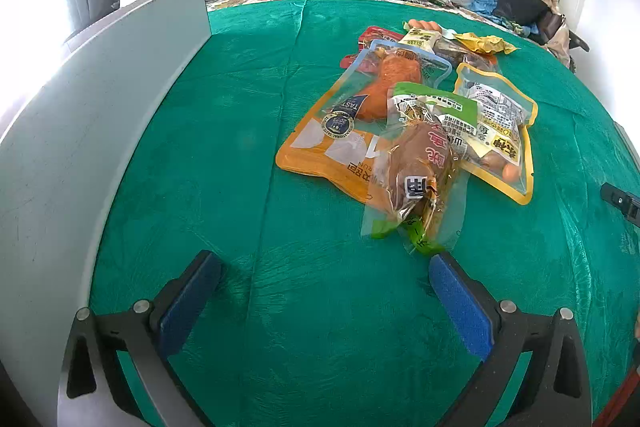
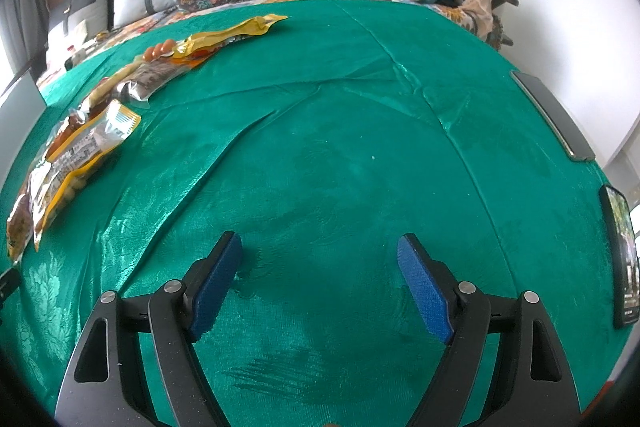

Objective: Organize snacks

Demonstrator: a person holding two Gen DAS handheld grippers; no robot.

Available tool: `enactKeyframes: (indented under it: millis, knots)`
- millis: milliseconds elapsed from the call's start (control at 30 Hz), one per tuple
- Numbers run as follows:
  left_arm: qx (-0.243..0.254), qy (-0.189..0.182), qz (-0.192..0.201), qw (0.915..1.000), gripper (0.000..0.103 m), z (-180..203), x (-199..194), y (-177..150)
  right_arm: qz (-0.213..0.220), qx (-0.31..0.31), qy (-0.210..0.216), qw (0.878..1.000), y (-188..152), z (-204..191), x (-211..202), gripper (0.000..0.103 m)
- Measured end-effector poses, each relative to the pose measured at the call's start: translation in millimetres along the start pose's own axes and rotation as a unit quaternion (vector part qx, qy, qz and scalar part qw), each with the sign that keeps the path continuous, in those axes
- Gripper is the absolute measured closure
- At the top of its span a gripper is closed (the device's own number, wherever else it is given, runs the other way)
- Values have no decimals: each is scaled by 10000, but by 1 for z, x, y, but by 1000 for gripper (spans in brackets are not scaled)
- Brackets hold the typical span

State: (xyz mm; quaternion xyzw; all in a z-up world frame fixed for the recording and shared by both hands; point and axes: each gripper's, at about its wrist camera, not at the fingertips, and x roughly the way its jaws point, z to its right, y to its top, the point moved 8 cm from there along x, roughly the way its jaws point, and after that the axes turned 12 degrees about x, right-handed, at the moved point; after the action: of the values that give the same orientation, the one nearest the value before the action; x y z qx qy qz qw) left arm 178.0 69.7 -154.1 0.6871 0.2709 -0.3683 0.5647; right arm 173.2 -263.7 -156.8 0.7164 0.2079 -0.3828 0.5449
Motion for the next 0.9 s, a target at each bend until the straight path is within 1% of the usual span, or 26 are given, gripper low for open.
enactKeyframes:
  millis: [900]
  knots:
    - [1, 14, -6, 10000, 0, 1, 0, 1, -7, 7, 18, 10000, 0, 0, -1, 19]
